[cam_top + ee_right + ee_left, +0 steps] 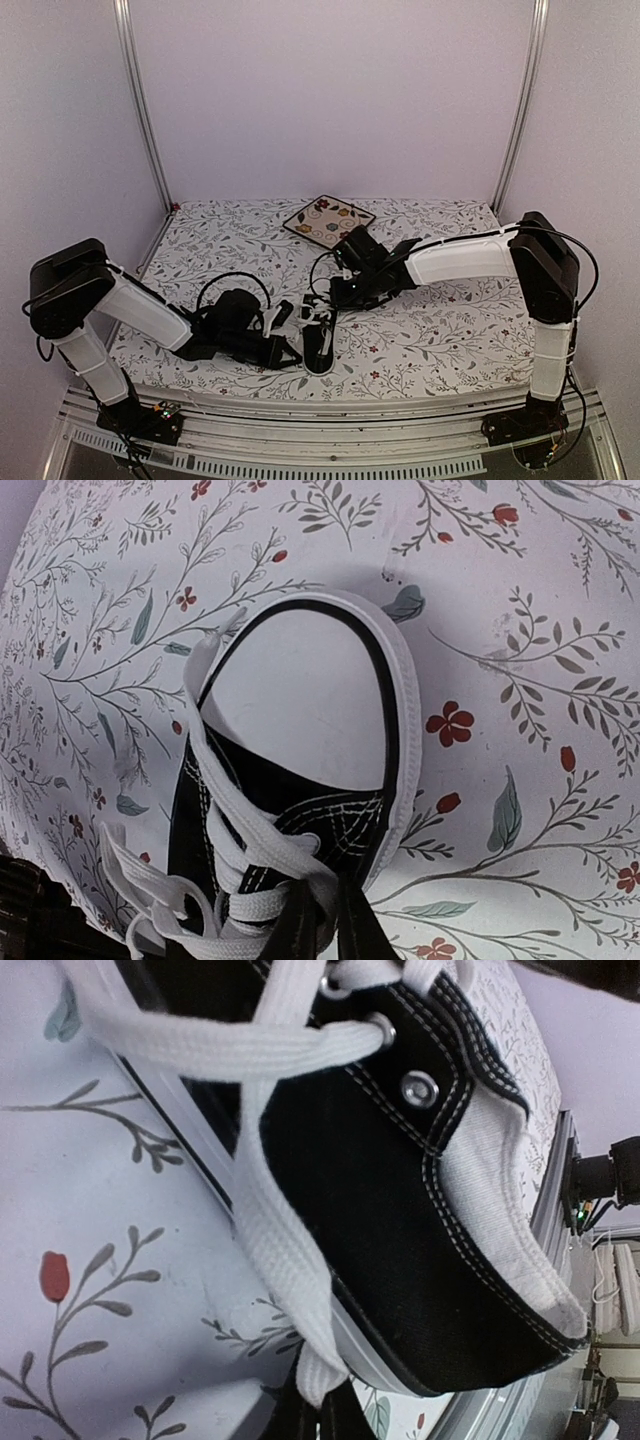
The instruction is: Tie the shoes
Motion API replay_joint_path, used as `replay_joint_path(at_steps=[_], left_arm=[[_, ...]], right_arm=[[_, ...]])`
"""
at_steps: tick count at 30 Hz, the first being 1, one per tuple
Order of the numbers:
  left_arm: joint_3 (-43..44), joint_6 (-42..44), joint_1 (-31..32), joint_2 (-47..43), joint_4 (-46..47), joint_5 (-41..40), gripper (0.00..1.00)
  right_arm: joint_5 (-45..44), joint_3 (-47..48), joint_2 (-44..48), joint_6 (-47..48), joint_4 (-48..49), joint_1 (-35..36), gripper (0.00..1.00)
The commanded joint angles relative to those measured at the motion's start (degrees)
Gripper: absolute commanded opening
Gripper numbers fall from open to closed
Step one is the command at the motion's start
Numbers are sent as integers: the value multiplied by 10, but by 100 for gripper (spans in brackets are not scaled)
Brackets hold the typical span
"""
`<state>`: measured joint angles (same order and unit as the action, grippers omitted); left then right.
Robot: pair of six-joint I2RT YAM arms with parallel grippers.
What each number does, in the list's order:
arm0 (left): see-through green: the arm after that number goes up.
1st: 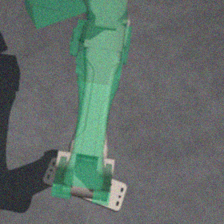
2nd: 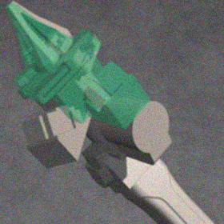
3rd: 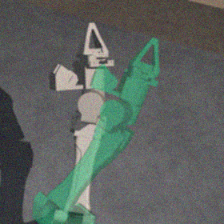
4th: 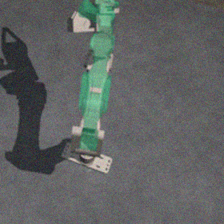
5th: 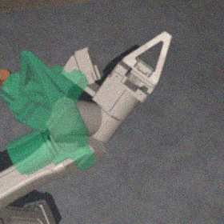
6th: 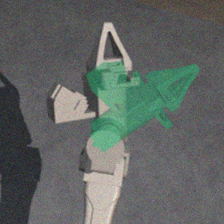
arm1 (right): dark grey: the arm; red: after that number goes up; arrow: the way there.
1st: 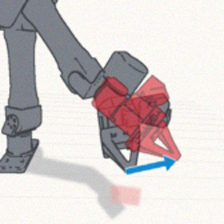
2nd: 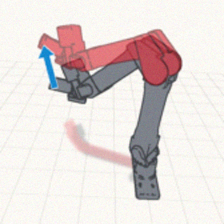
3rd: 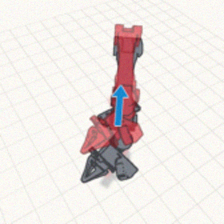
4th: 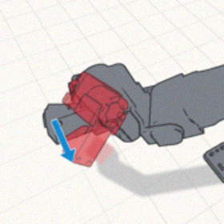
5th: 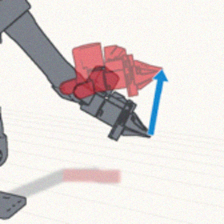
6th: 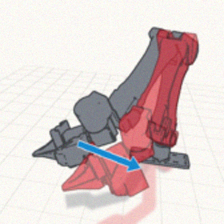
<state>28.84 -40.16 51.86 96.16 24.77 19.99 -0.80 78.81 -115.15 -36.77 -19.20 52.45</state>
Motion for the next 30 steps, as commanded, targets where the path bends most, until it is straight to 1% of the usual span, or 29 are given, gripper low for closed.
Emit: replay_joint_path(at_steps=[1,3,5,10,12,17,23,27,28,30], left_arm=[[5,-6,9,-6,-10,-18,0],[6,-6,8,-14,-17,-27,0],[7,-4,6,-21,-25,-34,0],[4,-11,-14,-33,-25,-41,0],[0,-16,-24,-38,-17,-37,0],[-4,-22,-41,-42,-12,-33,0],[-18,-28,-48,-45,-3,-30,0],[-23,-29,-48,-41,0,-23,0],[-24,-29,-49,-41,0,-23,0],[-27,-29,-49,-43,0,-25,0]], right_arm=[[-27,-2,23,1,1,1,5],[-24,-12,43,7,14,1,3],[-9,-33,68,20,47,1,2],[64,-129,140,64,160,3,2],[102,-154,156,82,187,6,2],[117,-165,153,116,166,34,2],[102,-212,148,75,149,43,4],[67,-193,153,61,118,42,17],[60,-180,155,68,111,42,26],[46,-145,152,81,90,42,39]])
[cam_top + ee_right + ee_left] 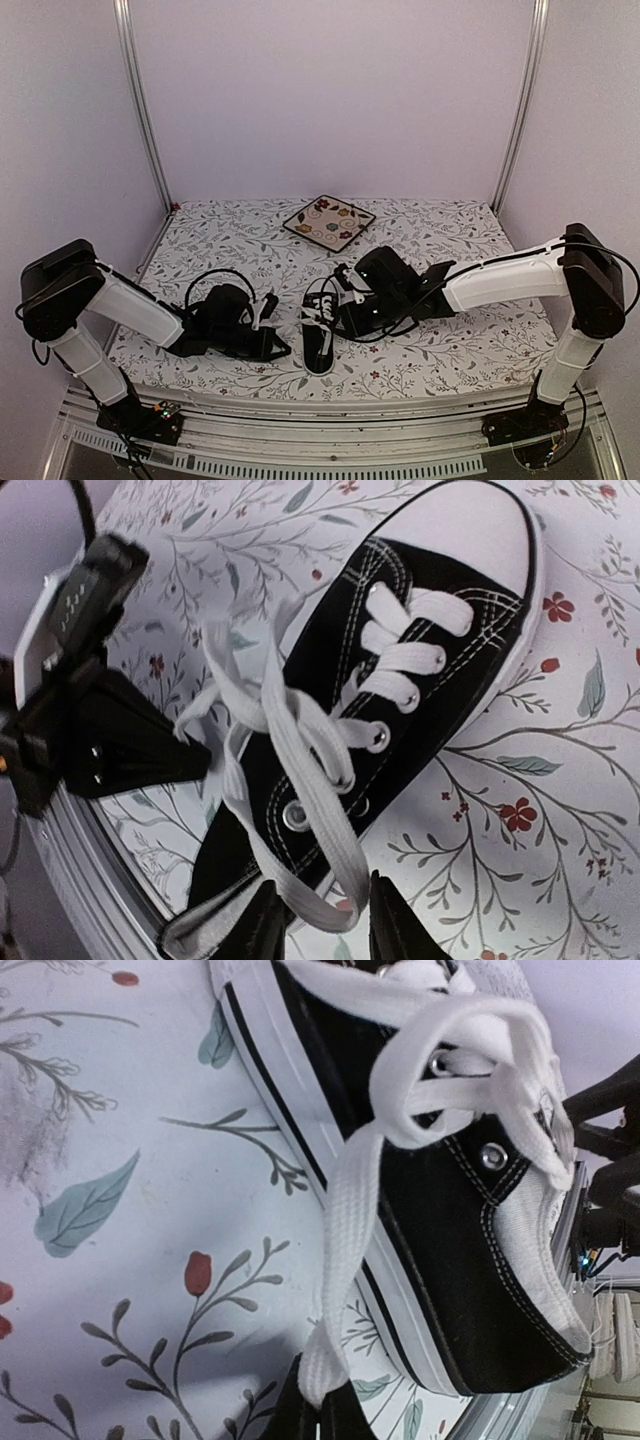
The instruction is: Tie the shoes
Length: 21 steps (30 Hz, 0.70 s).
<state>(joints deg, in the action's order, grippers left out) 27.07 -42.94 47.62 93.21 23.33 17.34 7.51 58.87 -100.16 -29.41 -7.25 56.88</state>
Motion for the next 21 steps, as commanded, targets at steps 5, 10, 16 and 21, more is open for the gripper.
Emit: replay_joint_path(at_steps=[5,10,16,21], left_arm=[[-13,-4,-7,-17,15,0,0],[-13,-4,-7,-19,14,0,0],[-19,-5,-7,-20,16,0,0],[-24,-5,-7,-19,32,13,0]], right_arm=[[-71,159,-46,38,-89,-8,49],[-89,259,-129,52,-152,-16,47],[-80,364,-208,76,-208,-16,48],[-59,414,-245,102,-211,-13,52]])
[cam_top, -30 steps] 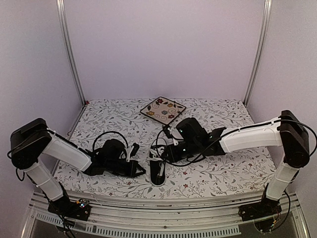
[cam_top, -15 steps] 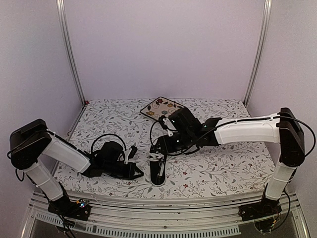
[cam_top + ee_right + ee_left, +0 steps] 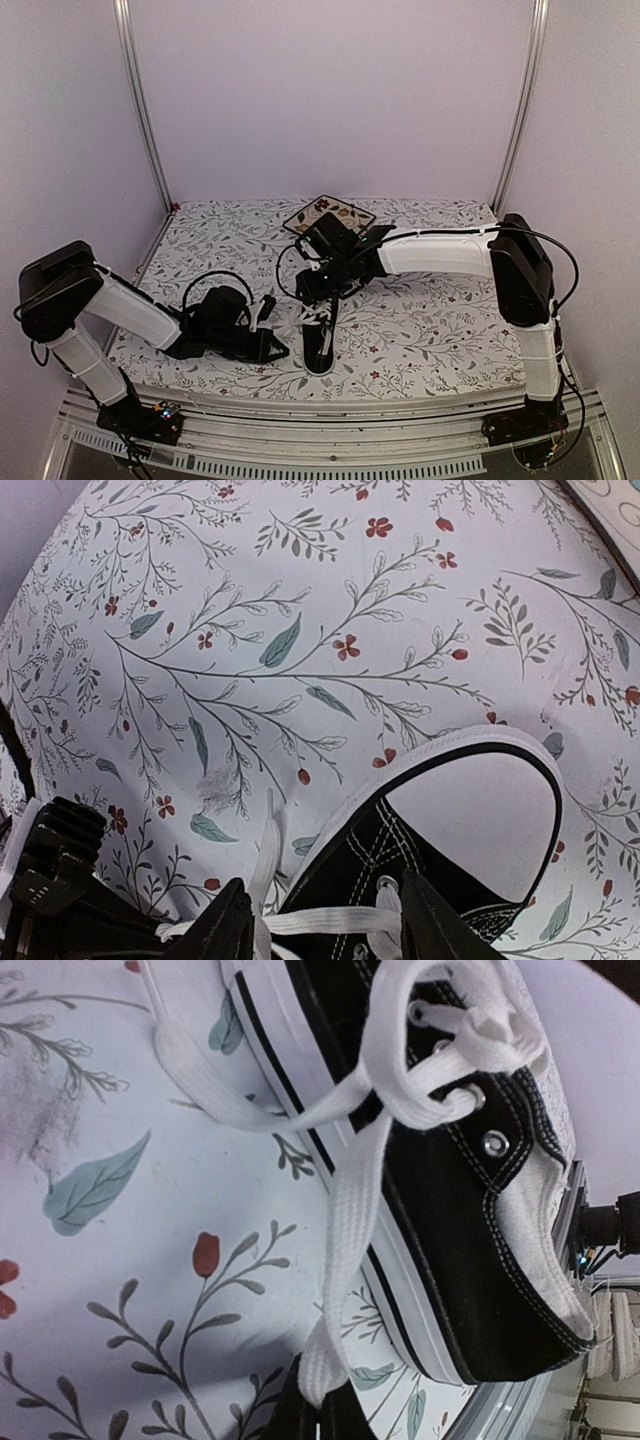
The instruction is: Tie the shoes
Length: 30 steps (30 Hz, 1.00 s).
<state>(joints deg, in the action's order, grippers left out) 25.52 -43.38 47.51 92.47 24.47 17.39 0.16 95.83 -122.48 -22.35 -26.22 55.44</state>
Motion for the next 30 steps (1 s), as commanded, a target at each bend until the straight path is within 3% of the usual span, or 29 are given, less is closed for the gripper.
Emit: replay_joint_path(at_steps=[1,12,18,21,26,30], left_arm=[[-10,0,-4,-12,24,16,0],[-28,-13,-1,-15,32,16,0],[-52,-21,0,-23,39,16,0],[-59,-22,1,-29,37,16,0],[-64,-26,1,-42,37,11,0],[-64,-26,1,-44,37,12,0]], right_arm=[[17,54,-28,43,-22,4,53],[14,115,-75,58,-30,17,51],[-5,136,-71,48,-22,14,62],[0,159,-84,46,-25,8,63],[6,179,-105,50,-24,12,41],[7,181,-137,47,-19,11,38]])
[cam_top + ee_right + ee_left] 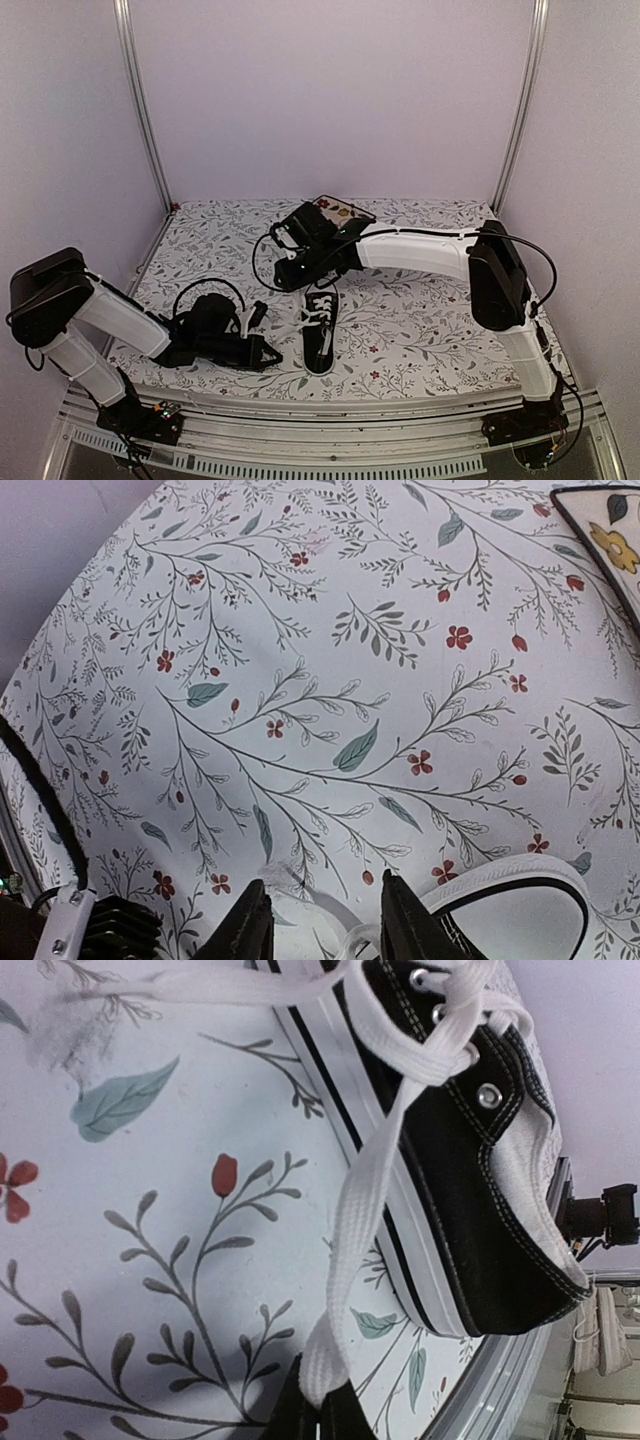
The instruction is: Tie the shoes
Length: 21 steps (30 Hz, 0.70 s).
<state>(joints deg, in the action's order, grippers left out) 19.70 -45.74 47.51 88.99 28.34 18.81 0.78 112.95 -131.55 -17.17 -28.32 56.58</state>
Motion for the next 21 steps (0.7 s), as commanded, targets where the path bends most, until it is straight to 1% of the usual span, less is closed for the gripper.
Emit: replay_joint_path(at_steps=[1,3,5,11,16,21], left_arm=[[-7,-2,1,-8,-2,-1,0],[-7,-2,1,-8,-3,1,0],[-8,-2,1,-8,-3,1,0],[-6,-2,1,-9,-4,1,0],[-4,-5,1,-13,-5,-3,0],[-2,-8,0,-15,-4,-3,0]], right_arm=[[3,13,-55,-6,1,-1,39],[16,20,-66,-2,2,0,40],[44,28,-74,5,1,0,44],[55,36,-86,44,-25,11,50],[38,34,-88,61,-61,13,54],[11,15,-76,76,-72,14,59]])
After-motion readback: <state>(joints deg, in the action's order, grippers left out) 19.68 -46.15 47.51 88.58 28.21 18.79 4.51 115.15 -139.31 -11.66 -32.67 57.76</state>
